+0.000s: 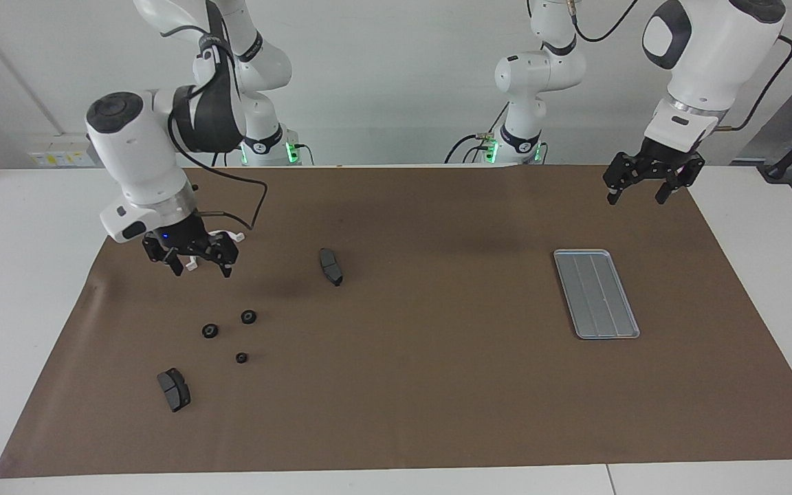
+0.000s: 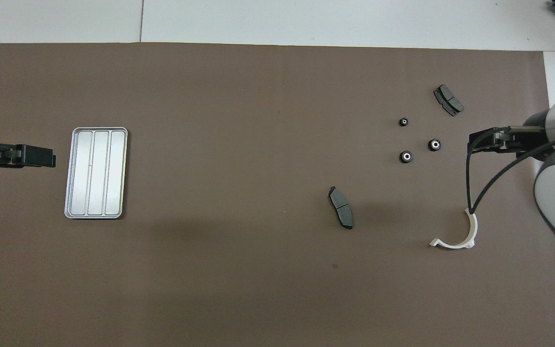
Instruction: Place bearing gear from tray to pile
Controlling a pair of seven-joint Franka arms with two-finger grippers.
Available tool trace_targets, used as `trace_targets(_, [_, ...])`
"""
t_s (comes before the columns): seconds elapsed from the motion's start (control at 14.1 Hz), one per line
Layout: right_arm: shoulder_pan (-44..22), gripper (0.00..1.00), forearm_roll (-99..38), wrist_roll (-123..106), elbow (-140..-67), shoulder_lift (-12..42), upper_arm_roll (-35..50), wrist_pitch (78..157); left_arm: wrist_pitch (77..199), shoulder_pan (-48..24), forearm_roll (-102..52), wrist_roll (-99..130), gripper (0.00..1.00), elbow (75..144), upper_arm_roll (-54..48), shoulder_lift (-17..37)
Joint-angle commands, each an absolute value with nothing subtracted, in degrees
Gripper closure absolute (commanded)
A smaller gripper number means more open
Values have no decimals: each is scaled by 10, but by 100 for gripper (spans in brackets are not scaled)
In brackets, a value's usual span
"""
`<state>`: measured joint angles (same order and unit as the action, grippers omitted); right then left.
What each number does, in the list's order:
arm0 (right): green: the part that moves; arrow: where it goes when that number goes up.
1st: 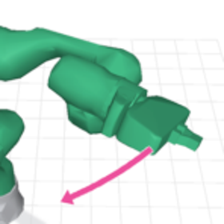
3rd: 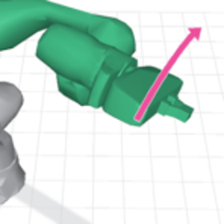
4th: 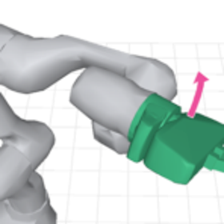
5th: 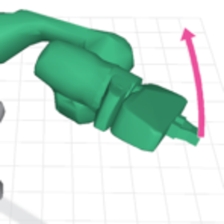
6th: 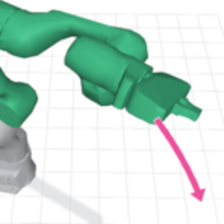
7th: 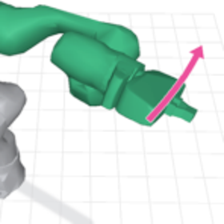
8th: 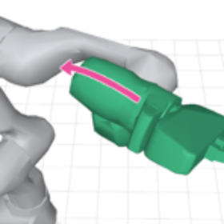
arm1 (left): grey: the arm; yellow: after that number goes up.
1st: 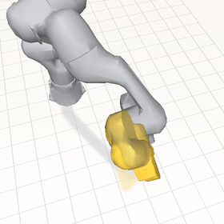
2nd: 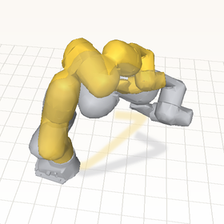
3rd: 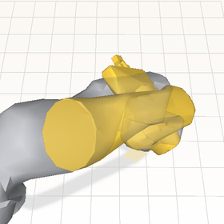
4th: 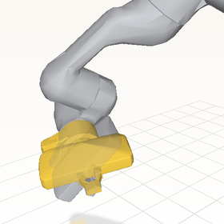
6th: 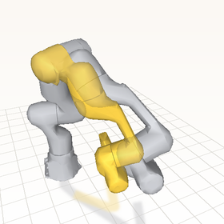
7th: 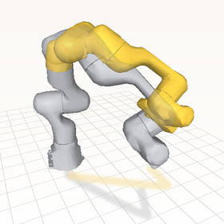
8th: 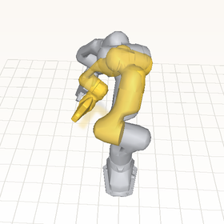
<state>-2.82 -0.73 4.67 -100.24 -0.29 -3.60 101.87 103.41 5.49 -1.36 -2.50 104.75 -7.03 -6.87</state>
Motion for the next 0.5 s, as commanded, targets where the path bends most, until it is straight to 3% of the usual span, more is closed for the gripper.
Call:
trace_targets(0.0, [-14, 0, -4, 30, -938, -3, -31, 935, 1019, 48, -9, -33, 0, 1061, -66, -82])
trace_targets(0.14, [-13, 0, -1, 18, -913, -1, -31, 896, 1011, 48, -9, -33, 0, 1064, -66, -84])
trace_targets(0.43, [-11, 0, 2, -1, -922, -4, -30, 899, 1002, 48, -9, -38, 0, 1075, -66, -91])
